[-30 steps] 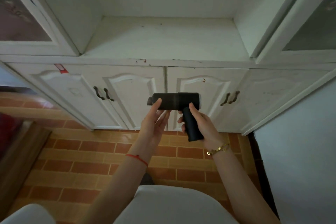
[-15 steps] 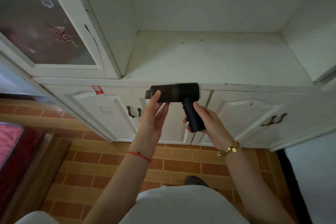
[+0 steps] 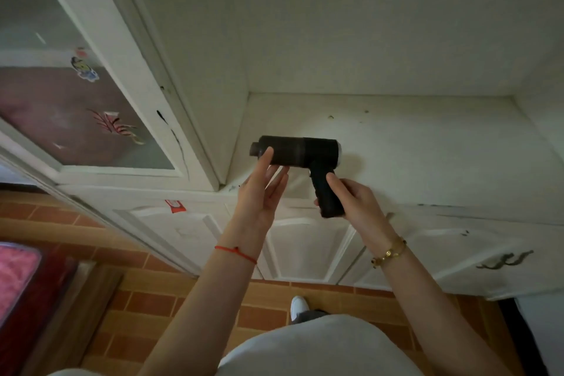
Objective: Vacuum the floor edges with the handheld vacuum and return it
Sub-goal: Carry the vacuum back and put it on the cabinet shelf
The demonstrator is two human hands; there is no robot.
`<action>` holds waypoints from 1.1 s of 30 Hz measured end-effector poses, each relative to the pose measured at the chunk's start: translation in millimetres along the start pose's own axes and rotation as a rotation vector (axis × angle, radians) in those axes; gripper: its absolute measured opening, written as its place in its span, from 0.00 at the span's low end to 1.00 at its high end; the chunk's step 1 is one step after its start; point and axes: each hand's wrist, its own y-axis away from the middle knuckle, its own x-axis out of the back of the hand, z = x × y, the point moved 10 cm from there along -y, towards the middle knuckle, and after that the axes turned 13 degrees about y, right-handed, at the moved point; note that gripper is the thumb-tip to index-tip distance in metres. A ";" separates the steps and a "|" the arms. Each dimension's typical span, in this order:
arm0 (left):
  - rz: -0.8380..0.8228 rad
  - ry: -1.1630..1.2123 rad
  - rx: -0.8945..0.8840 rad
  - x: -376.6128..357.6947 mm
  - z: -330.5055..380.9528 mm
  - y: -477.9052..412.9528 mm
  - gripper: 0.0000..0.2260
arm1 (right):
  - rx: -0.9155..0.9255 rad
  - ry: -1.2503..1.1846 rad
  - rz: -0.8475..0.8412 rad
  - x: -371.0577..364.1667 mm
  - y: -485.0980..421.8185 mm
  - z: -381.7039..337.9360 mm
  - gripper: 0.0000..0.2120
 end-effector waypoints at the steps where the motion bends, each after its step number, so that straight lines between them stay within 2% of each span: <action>1: -0.011 -0.003 -0.001 -7.3 3.9 -9.3 0.20 | -0.017 0.000 0.003 -0.6 -12.3 -1.5 0.18; 5: -0.039 0.008 -0.017 -37.9 19.9 -54.2 0.21 | -0.038 0.014 0.003 0.9 -71.5 -17.6 0.16; 11: -0.052 0.188 -0.009 -67.8 42.4 -126.6 0.20 | -0.075 0.057 0.014 0.0 -167.4 -35.8 0.17; 16: 0.010 0.280 0.035 -68.3 45.7 -170.4 0.23 | -0.128 0.159 0.013 -9.3 -220.5 -37.5 0.29; 21: 0.024 0.337 0.045 -70.7 51.4 -199.5 0.25 | -0.141 0.184 -0.042 -20.9 -254.4 -36.0 0.27; 24: 0.028 0.359 0.038 -70.4 54.9 -210.5 0.26 | -0.104 0.304 -0.020 -22.1 -268.5 -40.6 0.29; 29: 0.035 0.379 0.036 -69.0 56.7 -219.3 0.26 | -0.065 0.481 0.010 -23.6 -284.8 -42.8 0.25; 33: 0.042 0.385 0.046 -67.9 59.1 -225.9 0.28 | -0.049 0.581 0.029 -28.1 -292.5 -43.0 0.27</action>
